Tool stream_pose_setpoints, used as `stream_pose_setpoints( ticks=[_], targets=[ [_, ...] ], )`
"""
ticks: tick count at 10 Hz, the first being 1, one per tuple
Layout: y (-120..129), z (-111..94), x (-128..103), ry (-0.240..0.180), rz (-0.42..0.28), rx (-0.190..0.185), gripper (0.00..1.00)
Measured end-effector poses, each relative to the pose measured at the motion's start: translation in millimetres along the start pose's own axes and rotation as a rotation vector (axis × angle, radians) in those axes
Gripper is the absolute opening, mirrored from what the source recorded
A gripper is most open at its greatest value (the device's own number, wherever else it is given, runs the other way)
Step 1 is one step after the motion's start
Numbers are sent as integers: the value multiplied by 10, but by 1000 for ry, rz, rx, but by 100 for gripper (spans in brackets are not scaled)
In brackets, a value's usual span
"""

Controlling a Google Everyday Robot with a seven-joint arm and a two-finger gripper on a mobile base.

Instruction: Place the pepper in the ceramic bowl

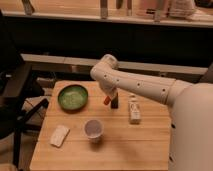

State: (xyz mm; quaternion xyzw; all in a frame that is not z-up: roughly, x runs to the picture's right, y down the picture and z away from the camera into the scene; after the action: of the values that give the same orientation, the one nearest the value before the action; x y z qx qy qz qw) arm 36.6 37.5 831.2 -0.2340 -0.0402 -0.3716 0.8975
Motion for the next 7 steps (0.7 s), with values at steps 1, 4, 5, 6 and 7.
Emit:
stream_pose_setpoints(
  ticks=[1, 4, 5, 6, 7],
  targets=[
    [-102, -11, -59, 4, -17, 11, 14],
    [-449, -57, -294, 12, -68, 36, 0],
    [-495, -53, -333, 18, -78, 37, 0],
    [-510, -64, -325, 27, -83, 40, 0],
    [-568, -73, -357, 33, -92, 48, 0]
  ],
)
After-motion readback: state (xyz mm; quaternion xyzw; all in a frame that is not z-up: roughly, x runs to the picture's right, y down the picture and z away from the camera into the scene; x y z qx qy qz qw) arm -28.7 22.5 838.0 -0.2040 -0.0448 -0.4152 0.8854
